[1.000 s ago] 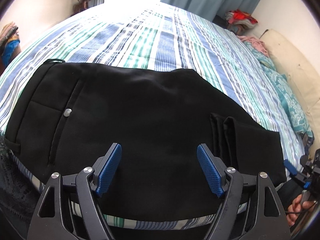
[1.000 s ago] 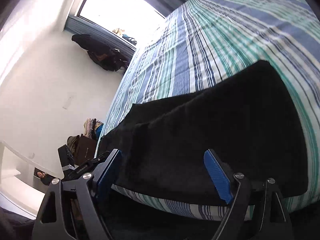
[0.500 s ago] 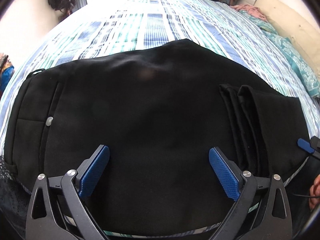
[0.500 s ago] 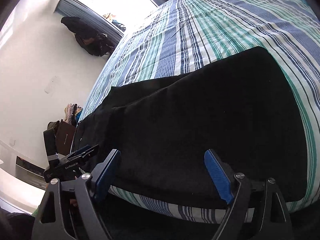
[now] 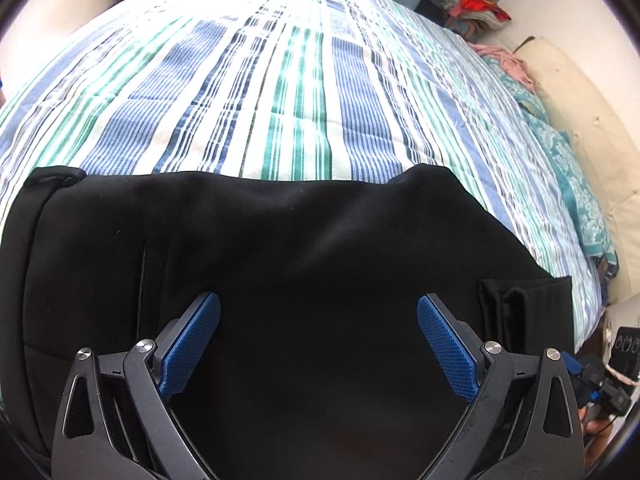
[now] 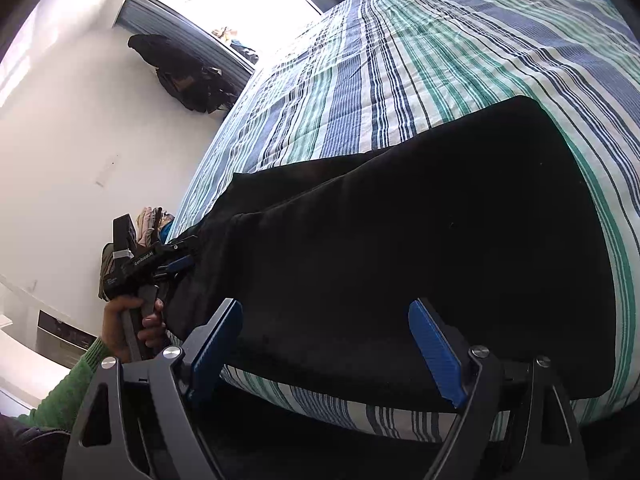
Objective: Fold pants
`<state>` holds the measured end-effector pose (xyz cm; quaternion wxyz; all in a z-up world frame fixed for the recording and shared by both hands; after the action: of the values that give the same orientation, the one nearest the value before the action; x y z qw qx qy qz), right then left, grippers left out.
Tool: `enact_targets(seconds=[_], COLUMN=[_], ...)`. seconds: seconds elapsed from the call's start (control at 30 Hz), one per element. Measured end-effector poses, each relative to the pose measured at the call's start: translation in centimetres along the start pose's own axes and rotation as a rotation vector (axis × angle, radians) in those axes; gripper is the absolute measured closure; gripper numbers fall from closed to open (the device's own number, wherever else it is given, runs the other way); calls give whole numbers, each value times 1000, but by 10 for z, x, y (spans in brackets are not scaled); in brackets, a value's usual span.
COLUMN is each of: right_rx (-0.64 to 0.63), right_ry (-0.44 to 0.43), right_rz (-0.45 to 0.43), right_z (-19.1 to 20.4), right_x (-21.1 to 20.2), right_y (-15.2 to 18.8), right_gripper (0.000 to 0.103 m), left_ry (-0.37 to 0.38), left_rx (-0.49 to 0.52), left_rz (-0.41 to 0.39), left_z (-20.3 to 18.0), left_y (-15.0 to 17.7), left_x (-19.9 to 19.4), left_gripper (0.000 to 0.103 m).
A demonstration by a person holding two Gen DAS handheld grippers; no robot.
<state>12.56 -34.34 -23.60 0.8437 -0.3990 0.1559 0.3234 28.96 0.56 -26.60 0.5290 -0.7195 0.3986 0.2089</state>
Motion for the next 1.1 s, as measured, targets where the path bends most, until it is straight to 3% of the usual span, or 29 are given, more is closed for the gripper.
enact_targets(seconds=[0.13,0.27,0.47,0.53,0.67,0.87,1.1], right_rx=[16,40,27,18,36,61,54], right_ry=[-12,-26,-31,-33,-39,-35,-48], right_rz=[-18,-20,-6,-4,-11,-31,-26], right_z=[-1,-3,3,5,5,5,11], right_x=[-3,-2,4,4,-3,-9,-4], right_y=[-3,-4,-5,-4,-3,-6,-6], right_gripper=[18,18,18,18,18,18,18], left_ry=[-50,-114,-191,-177,-220,-208,-263], left_rx=[57,-110,-284,-332,-232,-234,-187], left_rz=[-46,-65,68,143,214,210,192], left_z=[18,89,158,161,147,149,139], left_y=[-12,-27,-11,-3,0,3,3], left_x=[-39,-67,-50,-36,-22,-20,-13], left_gripper=[3,3,3,0,0,0,0])
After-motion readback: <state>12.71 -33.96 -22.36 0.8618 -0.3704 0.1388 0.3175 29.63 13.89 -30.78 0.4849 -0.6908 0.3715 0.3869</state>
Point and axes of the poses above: each gripper's, at about its wrist camera, not at the fingertips, and x roughly the way its jaws point, z to its left, y to its underside, the point moved 2 cm from there along x, roughly the way its jaws point, and after that the axes turned 15 degrees about -z, right-handed, at the moved point
